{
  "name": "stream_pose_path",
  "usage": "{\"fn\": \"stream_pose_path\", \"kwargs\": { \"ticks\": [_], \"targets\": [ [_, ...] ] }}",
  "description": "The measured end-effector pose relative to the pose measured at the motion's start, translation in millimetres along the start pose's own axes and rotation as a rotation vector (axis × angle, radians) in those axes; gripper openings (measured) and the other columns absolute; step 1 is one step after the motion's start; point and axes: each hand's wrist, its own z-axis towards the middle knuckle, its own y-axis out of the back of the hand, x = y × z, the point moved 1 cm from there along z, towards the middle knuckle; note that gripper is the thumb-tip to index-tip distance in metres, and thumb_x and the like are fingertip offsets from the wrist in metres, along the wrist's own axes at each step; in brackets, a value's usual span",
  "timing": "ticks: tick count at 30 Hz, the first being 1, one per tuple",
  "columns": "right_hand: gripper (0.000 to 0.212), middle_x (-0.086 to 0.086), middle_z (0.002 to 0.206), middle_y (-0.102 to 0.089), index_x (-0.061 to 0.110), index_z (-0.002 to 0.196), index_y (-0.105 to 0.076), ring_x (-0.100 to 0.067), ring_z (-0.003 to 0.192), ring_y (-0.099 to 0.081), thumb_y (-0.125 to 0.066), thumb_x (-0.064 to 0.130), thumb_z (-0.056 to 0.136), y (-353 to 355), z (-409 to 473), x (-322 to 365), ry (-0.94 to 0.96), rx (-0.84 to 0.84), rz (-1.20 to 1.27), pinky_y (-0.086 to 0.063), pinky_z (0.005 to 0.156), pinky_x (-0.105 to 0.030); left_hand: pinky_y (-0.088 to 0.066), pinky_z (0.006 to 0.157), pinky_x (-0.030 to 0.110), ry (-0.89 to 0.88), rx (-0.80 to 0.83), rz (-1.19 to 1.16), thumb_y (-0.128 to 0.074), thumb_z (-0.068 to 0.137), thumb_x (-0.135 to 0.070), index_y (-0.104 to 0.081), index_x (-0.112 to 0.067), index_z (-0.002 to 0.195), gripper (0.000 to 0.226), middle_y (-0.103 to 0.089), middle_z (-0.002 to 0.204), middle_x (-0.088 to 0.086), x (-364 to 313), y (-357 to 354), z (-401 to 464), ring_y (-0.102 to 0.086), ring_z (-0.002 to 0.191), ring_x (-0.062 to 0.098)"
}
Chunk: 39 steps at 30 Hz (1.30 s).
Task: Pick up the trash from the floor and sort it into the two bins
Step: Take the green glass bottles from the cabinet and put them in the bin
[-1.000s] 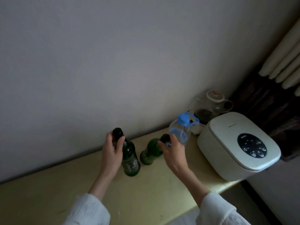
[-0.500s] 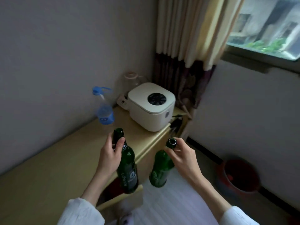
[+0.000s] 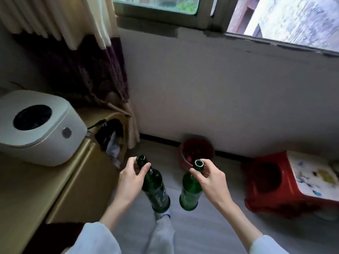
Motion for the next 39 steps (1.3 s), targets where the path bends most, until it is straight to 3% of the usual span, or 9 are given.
{"fn": "stream_pose_path", "kwargs": {
  "ticks": [8, 13, 16, 21, 26, 31, 34, 37, 39],
  "targets": [
    [0.017, 0.003, 0.081, -0.064, 0.017, 0.088, -0.053, -0.019, 0.082, -0.06, -0.068, 0.024, 0.083, 7, 140, -92, -0.27, -0.045, -0.115, -0.045, 0.073, -0.031, -0.033, 0.068, 0.028, 0.264, 0.109, 0.005, -0.071, 0.079, -0.03, -0.043, -0.018, 0.075, 0.031, -0.057, 0.077, -0.004, 7, -126, 127, -0.052, 0.085, 0.022],
    [0.025, -0.001, 0.084, -0.055, 0.012, 0.092, -0.046, -0.021, 0.082, -0.05, -0.063, 0.03, 0.087, 10, 205, -153, -0.457, -0.098, -0.197, -0.035, 0.07, -0.028, -0.033, 0.07, 0.029, 0.471, 0.123, 0.037, -0.071, 0.078, -0.034, -0.048, -0.01, 0.081, 0.033, -0.054, 0.078, -0.002, 16, -193, 188, -0.047, 0.091, 0.022],
    [0.03, -0.008, 0.086, -0.055, 0.005, 0.093, -0.046, -0.031, 0.091, -0.053, -0.06, 0.031, 0.088, 10, 239, -190, -0.641, -0.215, -0.133, -0.032, 0.069, -0.029, -0.042, 0.074, 0.031, 0.627, 0.079, 0.0, -0.073, 0.076, -0.035, -0.055, -0.01, 0.084, 0.032, -0.062, 0.087, 0.005, 35, -229, 216, -0.054, 0.095, 0.025],
    [0.038, -0.021, 0.109, -0.056, -0.003, 0.106, -0.049, -0.033, 0.106, -0.052, -0.059, 0.029, 0.088, -1, 295, -267, -0.892, -0.424, 0.056, -0.035, 0.076, -0.03, -0.053, 0.079, 0.029, 0.854, -0.005, -0.35, -0.072, 0.079, -0.011, -0.068, 0.001, 0.092, 0.018, -0.068, 0.094, 0.015, 71, -294, 248, -0.065, 0.073, 0.017],
    [0.038, -0.018, 0.111, -0.057, -0.002, 0.109, -0.049, -0.031, 0.108, -0.054, -0.061, 0.027, 0.088, -31, 333, -333, -0.98, -0.424, 0.146, -0.04, 0.083, -0.03, -0.056, 0.062, 0.017, 0.876, -0.056, -0.492, -0.066, 0.084, -0.005, -0.063, 0.009, 0.105, 0.025, -0.065, 0.104, 0.02, 84, -355, 256, -0.064, 0.082, 0.022],
    [0.036, -0.018, 0.112, -0.057, -0.002, 0.112, -0.048, -0.029, 0.104, -0.055, -0.06, 0.023, 0.089, -63, 360, -396, -0.99, -0.433, 0.223, -0.041, 0.083, -0.028, -0.055, 0.068, 0.018, 0.877, -0.097, -0.528, -0.062, 0.087, -0.009, -0.062, 0.003, 0.104, 0.02, -0.065, 0.104, 0.019, 105, -402, 264, -0.067, 0.067, 0.015],
    [0.026, -0.012, 0.101, -0.054, 0.004, 0.103, -0.047, -0.022, 0.09, -0.053, -0.061, 0.021, 0.088, -80, 367, -427, -0.985, -0.419, 0.308, -0.041, 0.081, -0.025, -0.056, 0.071, 0.02, 0.891, -0.114, -0.518, -0.062, 0.088, -0.01, -0.061, 0.002, 0.106, 0.022, -0.065, 0.104, 0.017, 117, -423, 268, -0.066, 0.072, 0.017],
    [0.026, -0.013, 0.097, -0.057, 0.008, 0.091, -0.044, -0.028, 0.093, -0.06, -0.065, 0.021, 0.084, -100, 374, -456, -0.996, -0.391, 0.408, -0.05, 0.092, -0.039, -0.055, 0.079, 0.025, 0.92, -0.137, -0.523, -0.061, 0.088, -0.009, -0.061, 0.002, 0.108, 0.022, -0.064, 0.107, 0.017, 124, -442, 273, -0.066, 0.084, 0.024],
    [0.024, -0.013, 0.089, -0.058, 0.009, 0.082, -0.044, -0.032, 0.094, -0.062, -0.067, 0.019, 0.082, -113, 379, -475, -1.012, -0.327, 0.429, -0.05, 0.093, -0.047, -0.057, 0.069, 0.02, 0.925, -0.135, -0.531, -0.059, 0.09, -0.007, -0.06, 0.004, 0.109, 0.023, -0.062, 0.107, 0.018, 131, -457, 274, -0.064, 0.089, 0.027]
  ]
}}
